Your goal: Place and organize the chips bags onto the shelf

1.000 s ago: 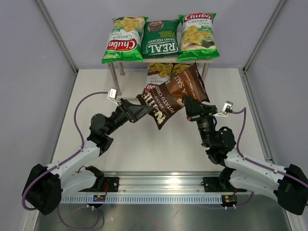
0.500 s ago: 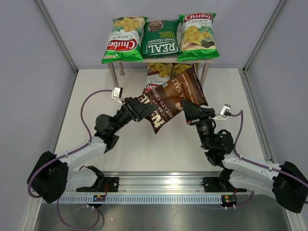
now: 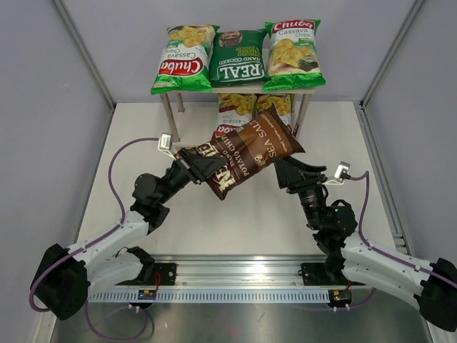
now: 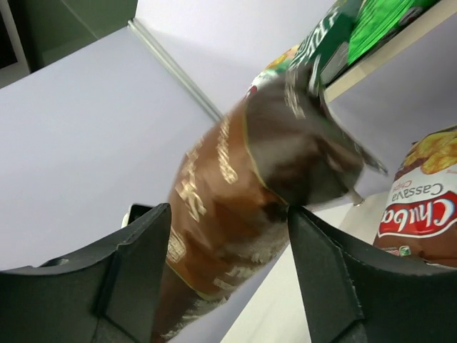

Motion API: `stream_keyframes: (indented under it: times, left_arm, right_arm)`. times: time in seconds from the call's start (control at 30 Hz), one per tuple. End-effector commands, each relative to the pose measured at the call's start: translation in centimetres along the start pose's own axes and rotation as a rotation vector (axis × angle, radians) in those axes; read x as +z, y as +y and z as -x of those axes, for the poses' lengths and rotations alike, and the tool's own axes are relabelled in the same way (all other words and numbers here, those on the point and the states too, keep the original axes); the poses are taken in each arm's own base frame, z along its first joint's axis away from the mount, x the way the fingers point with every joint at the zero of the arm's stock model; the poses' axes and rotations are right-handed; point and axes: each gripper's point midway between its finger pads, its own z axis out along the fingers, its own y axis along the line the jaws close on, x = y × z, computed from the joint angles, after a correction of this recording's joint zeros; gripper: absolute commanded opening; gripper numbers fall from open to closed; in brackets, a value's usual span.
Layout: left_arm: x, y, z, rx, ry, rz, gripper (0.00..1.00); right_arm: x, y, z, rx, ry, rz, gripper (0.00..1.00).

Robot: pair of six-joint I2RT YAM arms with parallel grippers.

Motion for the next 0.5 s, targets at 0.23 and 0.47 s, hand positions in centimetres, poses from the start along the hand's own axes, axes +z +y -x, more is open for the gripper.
stream_keyframes:
  times: [0.23, 0.47]
  left_arm:
    - [-3.9, 3.5, 1.2, 0.058, -0.096, 0.135, 0.0]
    - [-5.5, 4.5, 2.3, 0.064, -0.156, 0.137, 0.0]
  right_arm:
    - [-3.4, -3.1, 3.7, -0.128, -0.041, -0.181, 0.78]
    - [-5.0, -4.0, 4.8, -0.156, -0.049, -0.219, 0.8]
